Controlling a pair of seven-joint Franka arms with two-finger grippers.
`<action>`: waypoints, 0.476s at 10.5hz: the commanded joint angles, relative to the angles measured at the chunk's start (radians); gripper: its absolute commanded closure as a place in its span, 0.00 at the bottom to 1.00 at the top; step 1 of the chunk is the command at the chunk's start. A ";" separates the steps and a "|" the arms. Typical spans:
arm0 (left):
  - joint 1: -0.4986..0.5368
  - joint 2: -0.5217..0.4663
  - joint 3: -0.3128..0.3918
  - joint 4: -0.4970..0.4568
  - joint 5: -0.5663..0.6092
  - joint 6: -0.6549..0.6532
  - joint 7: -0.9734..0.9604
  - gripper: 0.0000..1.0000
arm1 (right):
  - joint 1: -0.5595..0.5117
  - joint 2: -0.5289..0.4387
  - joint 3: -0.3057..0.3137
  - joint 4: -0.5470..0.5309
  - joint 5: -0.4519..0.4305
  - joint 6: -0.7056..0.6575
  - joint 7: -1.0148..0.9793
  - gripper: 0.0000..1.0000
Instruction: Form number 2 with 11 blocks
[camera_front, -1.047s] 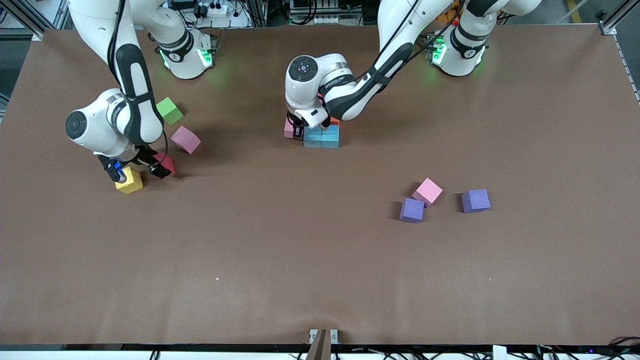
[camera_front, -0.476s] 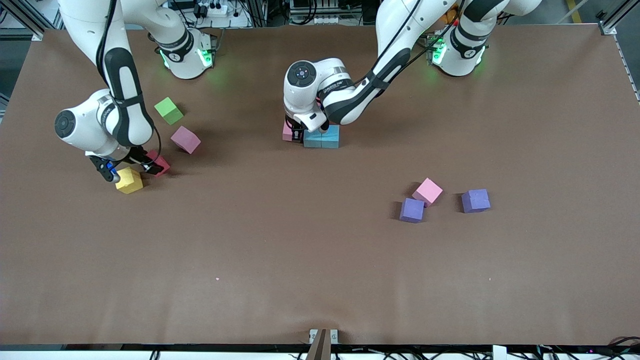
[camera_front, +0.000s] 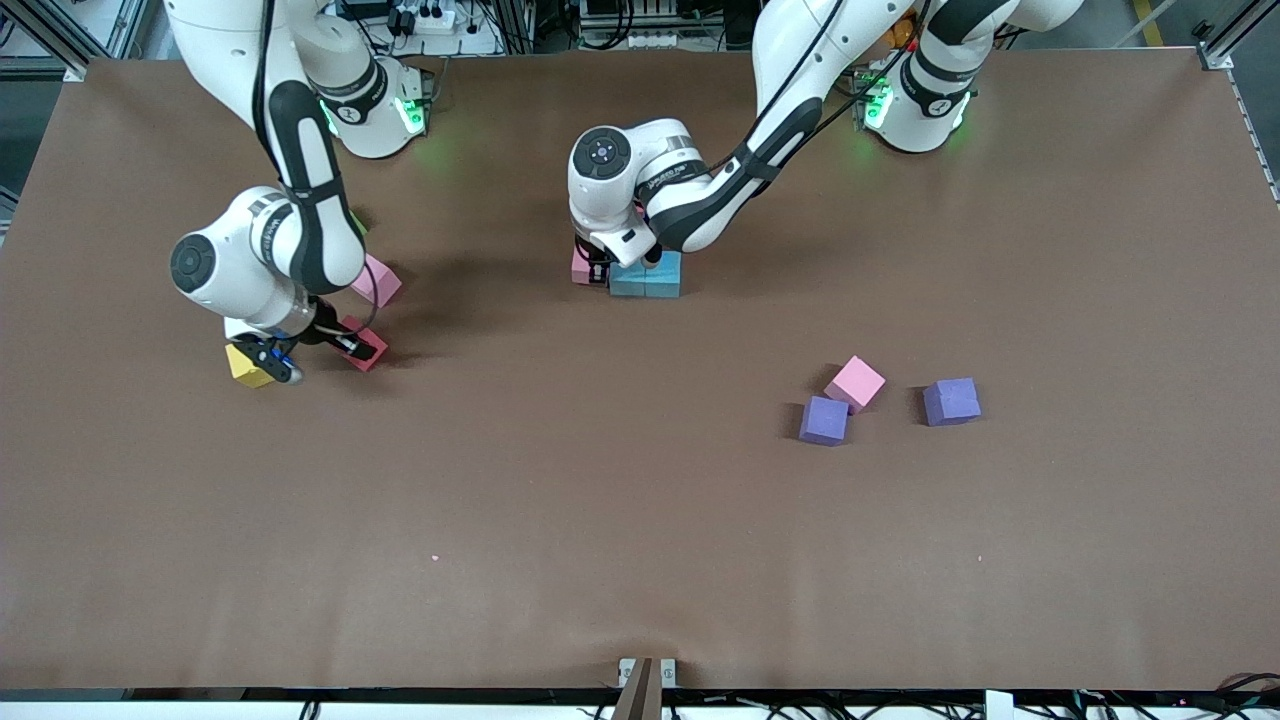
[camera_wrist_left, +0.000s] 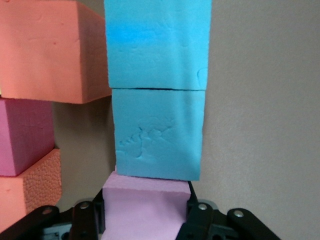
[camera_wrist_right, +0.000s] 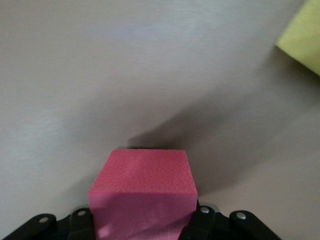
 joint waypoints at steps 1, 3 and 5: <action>-0.011 0.012 0.005 0.028 0.030 -0.034 -0.027 0.89 | -0.050 -0.010 -0.007 0.084 0.018 -0.138 -0.105 0.67; -0.011 0.015 0.006 0.028 0.030 -0.034 -0.026 0.86 | -0.061 -0.010 -0.007 0.150 0.007 -0.231 -0.164 0.67; -0.014 0.043 0.006 0.051 0.033 -0.034 -0.026 0.69 | -0.052 -0.007 -0.007 0.175 0.006 -0.248 -0.280 0.67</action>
